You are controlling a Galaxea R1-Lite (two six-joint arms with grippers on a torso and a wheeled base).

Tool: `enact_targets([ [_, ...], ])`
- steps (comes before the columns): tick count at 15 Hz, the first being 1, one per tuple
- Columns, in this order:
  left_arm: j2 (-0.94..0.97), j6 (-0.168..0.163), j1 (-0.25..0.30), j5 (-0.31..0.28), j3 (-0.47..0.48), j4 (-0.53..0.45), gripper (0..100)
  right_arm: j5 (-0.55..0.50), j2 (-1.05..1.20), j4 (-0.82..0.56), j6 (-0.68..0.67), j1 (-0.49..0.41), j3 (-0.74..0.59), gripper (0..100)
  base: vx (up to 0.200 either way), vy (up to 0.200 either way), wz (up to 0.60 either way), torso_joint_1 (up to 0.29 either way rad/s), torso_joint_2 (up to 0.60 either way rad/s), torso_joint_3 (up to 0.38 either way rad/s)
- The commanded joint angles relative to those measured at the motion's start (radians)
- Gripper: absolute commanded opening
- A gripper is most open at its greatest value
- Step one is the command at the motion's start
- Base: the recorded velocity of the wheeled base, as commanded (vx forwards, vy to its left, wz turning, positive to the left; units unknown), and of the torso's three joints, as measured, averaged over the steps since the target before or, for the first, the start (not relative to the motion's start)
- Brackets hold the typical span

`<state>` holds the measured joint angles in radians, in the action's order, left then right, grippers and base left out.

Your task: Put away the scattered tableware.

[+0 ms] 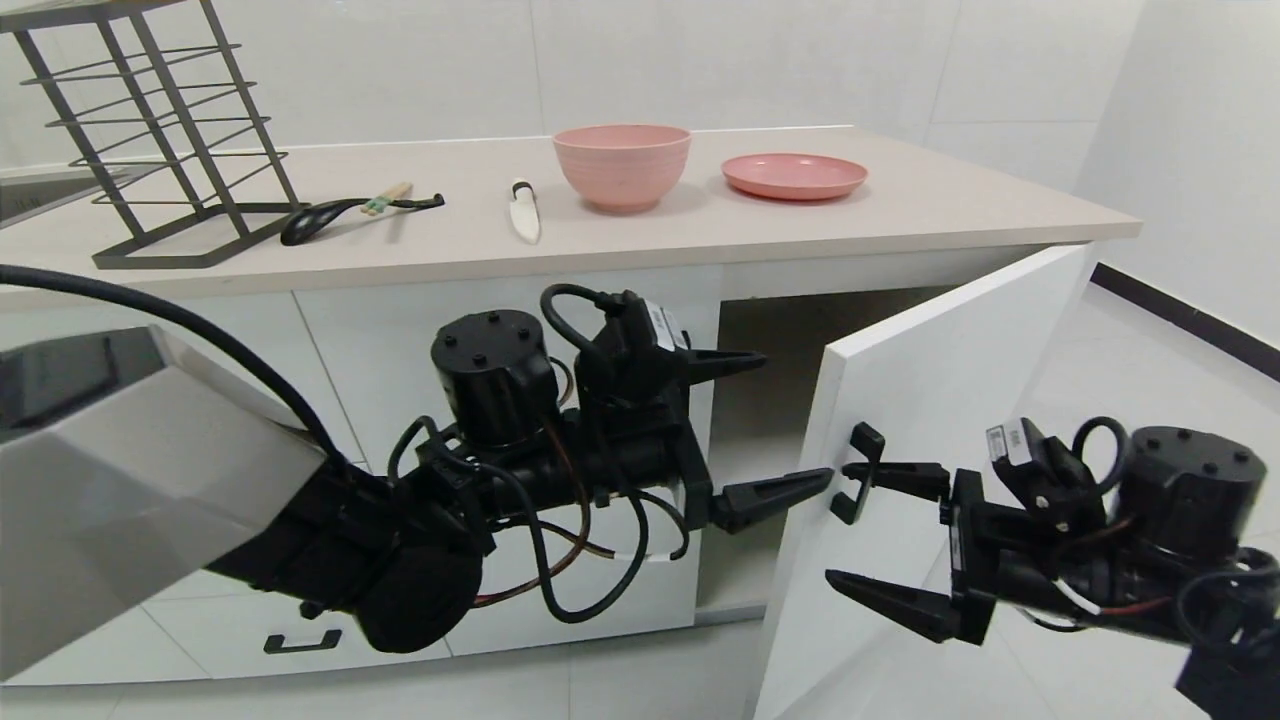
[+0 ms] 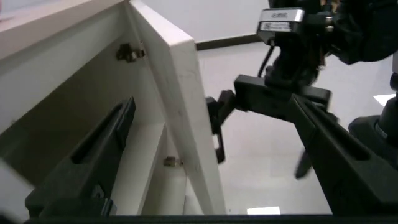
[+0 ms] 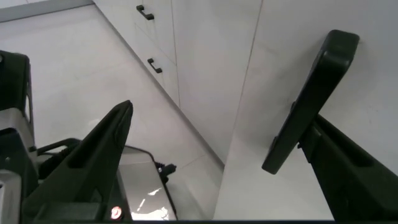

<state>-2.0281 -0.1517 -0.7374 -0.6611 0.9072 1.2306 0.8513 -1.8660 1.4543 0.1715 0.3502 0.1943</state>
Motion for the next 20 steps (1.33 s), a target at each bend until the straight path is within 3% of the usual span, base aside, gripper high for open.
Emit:
enact_targets([
  [1,-0.118,0.020,-0.057,0.012,0.096,0.033,100,0.026,0.113,0.009,0.008,0.003,-0.075,100,0.000,0.000,0.00,0.000,0.00,0.000],
  [4,-0.242,0.107,-0.112,0.049,0.223,0.144,100,0.026,0.114,0.009,0.010,0.003,-0.096,100,0.000,0.000,0.00,0.000,0.00,0.000],
  [5,-0.262,0.116,-0.128,0.049,0.233,0.167,100,0.025,0.111,0.009,0.010,0.003,-0.095,100,0.000,0.000,0.00,0.000,0.00,0.000],
  [8,-0.268,0.118,-0.146,0.051,0.231,0.173,100,0.020,0.080,0.006,0.013,-0.011,-0.096,100,0.000,0.000,0.00,0.000,0.00,0.000],
  [15,-0.265,0.119,-0.180,0.055,0.228,0.193,100,0.022,0.025,0.006,0.040,-0.191,-0.091,100,0.000,0.000,0.00,0.000,0.00,0.000],
  [20,-0.265,0.119,-0.180,0.057,0.226,0.193,100,0.022,0.021,0.005,0.042,-0.211,-0.105,100,0.000,0.000,0.00,0.000,0.00,0.000],
])
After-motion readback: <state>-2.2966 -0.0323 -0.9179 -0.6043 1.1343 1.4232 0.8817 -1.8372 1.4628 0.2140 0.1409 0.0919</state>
